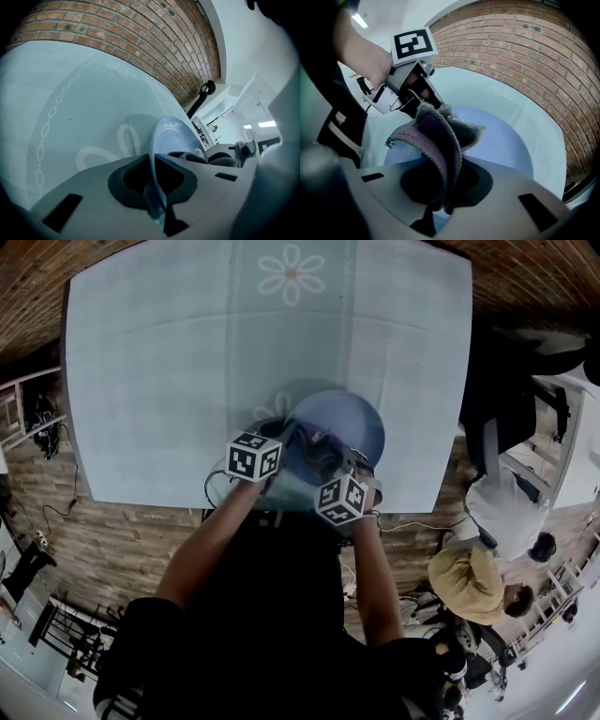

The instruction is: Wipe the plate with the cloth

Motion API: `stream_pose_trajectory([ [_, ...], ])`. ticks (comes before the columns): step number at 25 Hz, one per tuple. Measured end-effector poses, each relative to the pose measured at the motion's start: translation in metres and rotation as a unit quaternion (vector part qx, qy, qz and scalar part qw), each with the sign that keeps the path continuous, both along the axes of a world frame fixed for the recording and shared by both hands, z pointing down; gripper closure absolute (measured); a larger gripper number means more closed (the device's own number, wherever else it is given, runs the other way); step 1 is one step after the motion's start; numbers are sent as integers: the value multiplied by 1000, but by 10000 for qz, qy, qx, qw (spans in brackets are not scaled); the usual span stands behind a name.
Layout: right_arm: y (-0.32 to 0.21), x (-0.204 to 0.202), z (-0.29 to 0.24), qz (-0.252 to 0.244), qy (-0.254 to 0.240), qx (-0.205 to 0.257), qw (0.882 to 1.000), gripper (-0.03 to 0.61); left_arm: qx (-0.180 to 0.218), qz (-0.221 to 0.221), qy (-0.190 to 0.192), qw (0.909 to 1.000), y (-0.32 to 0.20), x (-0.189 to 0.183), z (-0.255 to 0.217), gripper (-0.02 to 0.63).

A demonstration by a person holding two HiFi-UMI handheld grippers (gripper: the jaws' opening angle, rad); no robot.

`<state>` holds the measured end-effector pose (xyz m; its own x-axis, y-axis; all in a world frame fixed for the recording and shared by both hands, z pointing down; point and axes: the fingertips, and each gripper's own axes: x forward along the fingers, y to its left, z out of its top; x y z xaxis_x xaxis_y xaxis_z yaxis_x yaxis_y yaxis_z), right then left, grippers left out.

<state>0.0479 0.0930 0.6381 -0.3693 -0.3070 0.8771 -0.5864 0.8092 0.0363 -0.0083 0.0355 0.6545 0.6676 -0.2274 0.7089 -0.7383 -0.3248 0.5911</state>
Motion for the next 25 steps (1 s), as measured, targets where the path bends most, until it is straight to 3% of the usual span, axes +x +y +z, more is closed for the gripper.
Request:
stream_pose_trajectory([
  [9, 55, -7, 2, -609, -131, -499, 9968, 518, 4, -18, 11, 10000, 0, 0, 1, 560],
  [13, 68, 2, 2, -561, -143, -600, 9965, 518, 15, -5, -7, 10000, 0, 0, 1, 560],
  [25, 42, 25, 4, -500, -79, -286, 9983, 518, 6, 3, -45, 10000, 0, 0, 1, 560],
])
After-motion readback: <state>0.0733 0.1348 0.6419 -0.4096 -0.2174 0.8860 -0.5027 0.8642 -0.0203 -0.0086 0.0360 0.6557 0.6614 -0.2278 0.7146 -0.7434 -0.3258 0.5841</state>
